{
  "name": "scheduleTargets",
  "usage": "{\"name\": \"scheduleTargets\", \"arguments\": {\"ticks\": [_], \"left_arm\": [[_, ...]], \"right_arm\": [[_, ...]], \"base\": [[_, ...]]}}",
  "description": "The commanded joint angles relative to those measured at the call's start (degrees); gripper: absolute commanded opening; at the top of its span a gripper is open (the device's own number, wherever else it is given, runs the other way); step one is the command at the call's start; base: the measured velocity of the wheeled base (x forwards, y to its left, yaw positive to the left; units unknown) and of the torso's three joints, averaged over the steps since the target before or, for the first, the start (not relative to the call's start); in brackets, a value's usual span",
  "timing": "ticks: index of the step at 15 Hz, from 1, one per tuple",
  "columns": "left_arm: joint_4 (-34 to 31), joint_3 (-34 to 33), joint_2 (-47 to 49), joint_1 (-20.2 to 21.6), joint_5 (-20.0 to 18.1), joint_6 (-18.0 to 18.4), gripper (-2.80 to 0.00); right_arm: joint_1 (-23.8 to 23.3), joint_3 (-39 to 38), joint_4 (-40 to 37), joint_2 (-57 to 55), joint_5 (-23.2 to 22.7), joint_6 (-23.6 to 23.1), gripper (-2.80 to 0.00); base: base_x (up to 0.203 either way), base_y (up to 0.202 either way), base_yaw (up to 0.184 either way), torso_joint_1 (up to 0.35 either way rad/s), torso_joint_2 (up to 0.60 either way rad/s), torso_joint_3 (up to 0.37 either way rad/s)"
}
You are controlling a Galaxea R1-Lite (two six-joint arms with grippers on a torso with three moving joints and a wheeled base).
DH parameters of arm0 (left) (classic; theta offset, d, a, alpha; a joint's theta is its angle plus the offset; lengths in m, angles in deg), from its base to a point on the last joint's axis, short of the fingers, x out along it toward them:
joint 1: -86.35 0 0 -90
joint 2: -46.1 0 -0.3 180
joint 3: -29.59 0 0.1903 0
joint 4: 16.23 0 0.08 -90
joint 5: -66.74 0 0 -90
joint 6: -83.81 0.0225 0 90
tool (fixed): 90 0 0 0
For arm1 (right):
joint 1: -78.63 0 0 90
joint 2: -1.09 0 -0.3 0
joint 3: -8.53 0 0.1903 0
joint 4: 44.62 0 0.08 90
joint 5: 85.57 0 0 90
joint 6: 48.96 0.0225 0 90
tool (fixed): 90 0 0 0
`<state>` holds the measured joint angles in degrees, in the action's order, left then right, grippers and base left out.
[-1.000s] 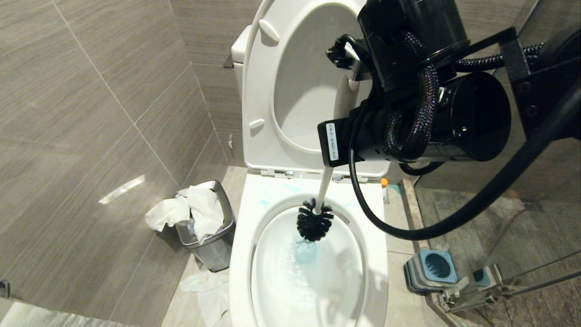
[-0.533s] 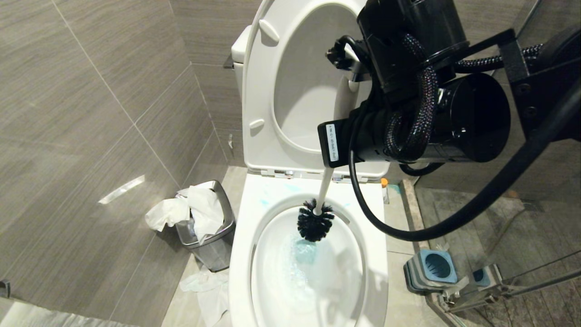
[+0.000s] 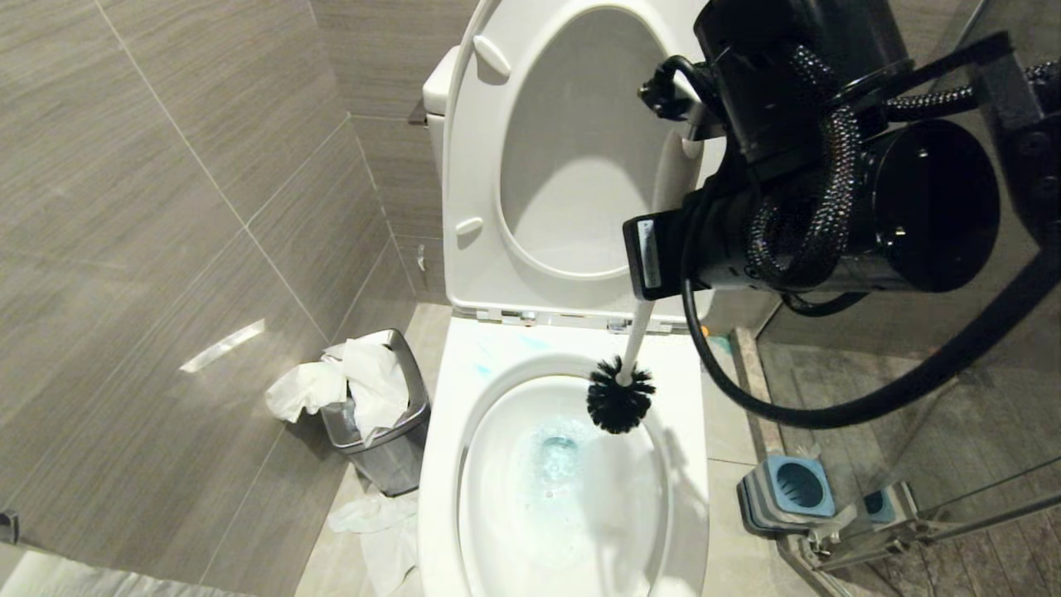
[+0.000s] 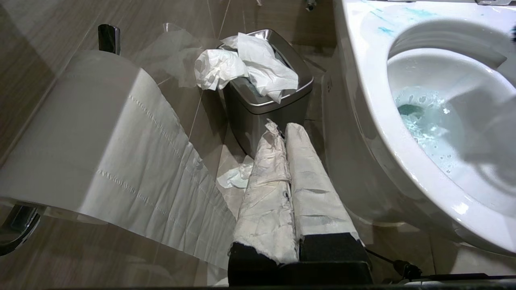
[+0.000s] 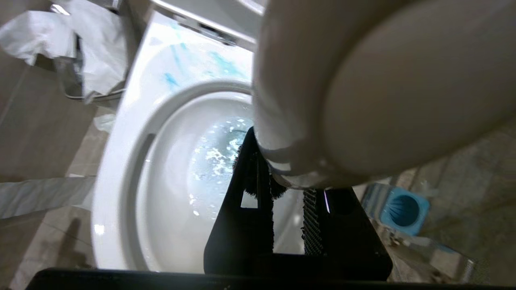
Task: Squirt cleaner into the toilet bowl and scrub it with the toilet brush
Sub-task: Put the toilet brush back
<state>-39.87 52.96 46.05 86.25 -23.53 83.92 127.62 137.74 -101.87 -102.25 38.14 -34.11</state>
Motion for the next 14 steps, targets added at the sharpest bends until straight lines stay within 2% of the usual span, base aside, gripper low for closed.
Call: {"name": "scheduleTargets", "arguments": {"ticks": [1,7,10,14], "left_arm": [[0.0,-0.09,0.05,0.01,0.0,0.07,-2.8],[0.0,-0.09,0.05,0.01,0.0,0.07,-2.8],[0.0,-0.09,0.05,0.01,0.0,0.07,-2.8],[0.0,-0.09,0.05,0.01,0.0,0.07,-2.8]], "right_arm": [[-2.64,-2.55,-1.32,4.17,0.93,0.09,-2.8],[-13.03,-8.71,-1.57,11.64,0.3,0.09,-2.8],[-18.22,-10.96,-1.4,13.96,-2.13,0.09,-2.8],[-27.9,-11.99,-1.15,15.03,-7.2,0.05,-2.8]], "base": [[0.0,0.0,0.0,0.0,0.0,0.0],[0.0,0.0,0.0,0.0,0.0,0.0],[0.0,0.0,0.0,0.0,0.0,0.0],[0.0,0.0,0.0,0.0,0.0,0.0]]}}
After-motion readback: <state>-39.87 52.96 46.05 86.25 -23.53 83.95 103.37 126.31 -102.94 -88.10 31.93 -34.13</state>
